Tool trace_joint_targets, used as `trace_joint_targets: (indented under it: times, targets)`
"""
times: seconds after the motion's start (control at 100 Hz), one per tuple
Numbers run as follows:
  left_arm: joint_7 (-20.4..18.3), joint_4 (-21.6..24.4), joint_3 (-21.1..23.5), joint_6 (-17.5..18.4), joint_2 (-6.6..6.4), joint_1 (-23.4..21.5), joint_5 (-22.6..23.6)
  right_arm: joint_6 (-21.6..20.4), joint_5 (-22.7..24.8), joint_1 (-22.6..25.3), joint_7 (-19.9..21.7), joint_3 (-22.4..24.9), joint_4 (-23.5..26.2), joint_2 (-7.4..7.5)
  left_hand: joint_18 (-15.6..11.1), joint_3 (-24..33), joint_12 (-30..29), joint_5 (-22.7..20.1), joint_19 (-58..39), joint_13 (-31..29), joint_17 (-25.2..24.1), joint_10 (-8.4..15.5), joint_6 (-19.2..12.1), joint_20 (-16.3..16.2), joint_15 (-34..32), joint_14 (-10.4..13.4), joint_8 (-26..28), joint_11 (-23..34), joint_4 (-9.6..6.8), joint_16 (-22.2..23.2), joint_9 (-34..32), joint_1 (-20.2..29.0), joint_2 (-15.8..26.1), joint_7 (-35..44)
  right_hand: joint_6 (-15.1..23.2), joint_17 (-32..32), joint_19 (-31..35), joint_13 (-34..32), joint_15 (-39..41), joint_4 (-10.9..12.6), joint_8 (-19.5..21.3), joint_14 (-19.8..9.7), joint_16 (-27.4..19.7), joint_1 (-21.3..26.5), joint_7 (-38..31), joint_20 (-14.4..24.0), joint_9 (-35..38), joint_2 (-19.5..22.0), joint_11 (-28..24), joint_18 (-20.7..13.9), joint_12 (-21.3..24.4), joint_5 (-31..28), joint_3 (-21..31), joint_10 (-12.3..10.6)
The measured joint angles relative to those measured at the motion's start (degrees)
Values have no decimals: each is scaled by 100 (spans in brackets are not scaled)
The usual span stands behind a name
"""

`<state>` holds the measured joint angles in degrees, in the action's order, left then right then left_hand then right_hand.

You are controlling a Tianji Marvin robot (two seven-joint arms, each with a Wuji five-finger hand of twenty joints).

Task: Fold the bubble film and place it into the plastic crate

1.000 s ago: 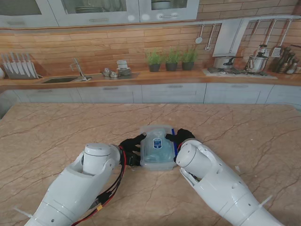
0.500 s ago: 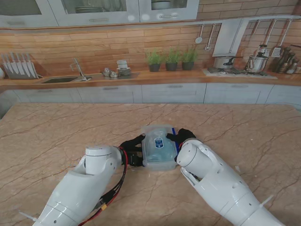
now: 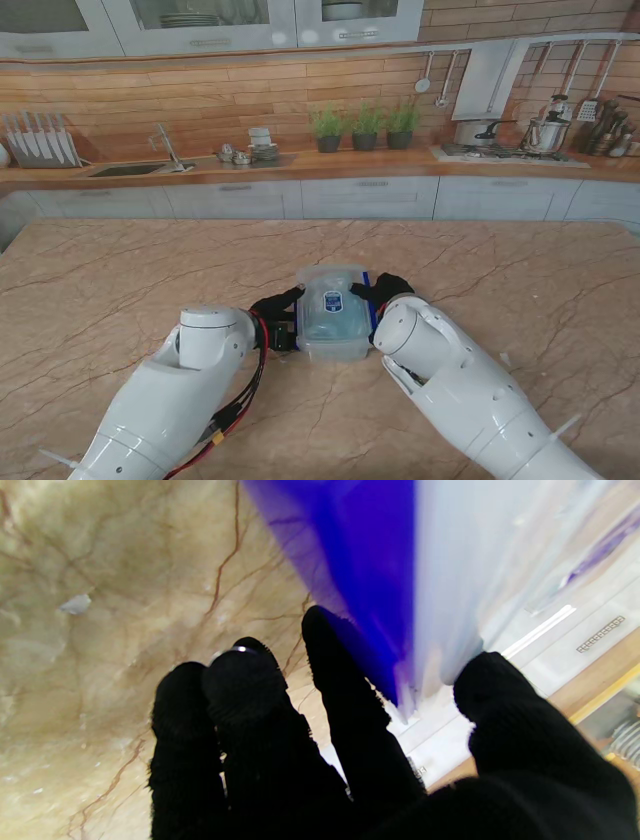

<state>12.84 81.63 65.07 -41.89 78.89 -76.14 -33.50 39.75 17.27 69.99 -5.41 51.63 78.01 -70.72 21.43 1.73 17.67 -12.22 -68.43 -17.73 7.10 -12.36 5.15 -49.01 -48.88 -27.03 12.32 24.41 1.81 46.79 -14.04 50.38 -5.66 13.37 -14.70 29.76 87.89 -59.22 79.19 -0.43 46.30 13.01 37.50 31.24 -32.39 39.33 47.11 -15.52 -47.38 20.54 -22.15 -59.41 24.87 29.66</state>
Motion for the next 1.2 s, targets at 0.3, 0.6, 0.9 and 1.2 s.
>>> trace_joint_targets:
  times: [0.3, 0.6, 0.9, 1.2]
  targets:
    - [88, 2, 32, -16, 18, -10, 99, 30, 6, 43, -8, 14, 13, -15, -96, 55, 89, 312, 34, -10, -132, 43, 436, 158, 144, 119, -181, 129, 0, -211, -152, 0, -57, -1084, 102, -48, 0, 13, 0, 0, -14, 14, 1, -1, 61, 0, -2, -48, 0, 1, 0, 0, -56, 4]
    - [285, 66, 54, 74, 15, -84, 175, 46, 5, 66, -13, 20, 33, -17, -141, 117, 99, 339, -159, -160, -23, 45, 61, 169, -66, 171, -616, 133, 0, -213, -228, 10, -120, -1326, 149, -62, -2, 35, 0, 0, -59, 23, 49, 0, 63, 1, -16, -26, 2, 4, 0, 0, -60, 7]
    - [415, 87, 102, 37, 33, -101, 182, 47, 2, 73, -9, 35, 37, -17, -162, 203, 99, 339, -406, -451, 273, 45, 952, 91, -403, 241, -1094, 191, 0, -68, -336, 10, -260, -1362, 169, -66, -3, 38, 0, 0, -61, 24, 51, -1, 65, 3, -18, -25, 2, 4, 0, 51, -62, 8]
    - [453, 98, 128, -100, 58, -114, 243, 50, -23, 81, -18, 49, 40, -25, -90, 389, 186, 87, -601, -1149, 866, -298, 1475, 92, -503, 265, -543, 222, 0, -79, -1190, 4, -372, -751, 186, -108, -4, 67, -1, 0, -62, 30, 52, -1, 66, 4, -58, -48, 2, 6, 0, 56, -62, 8]
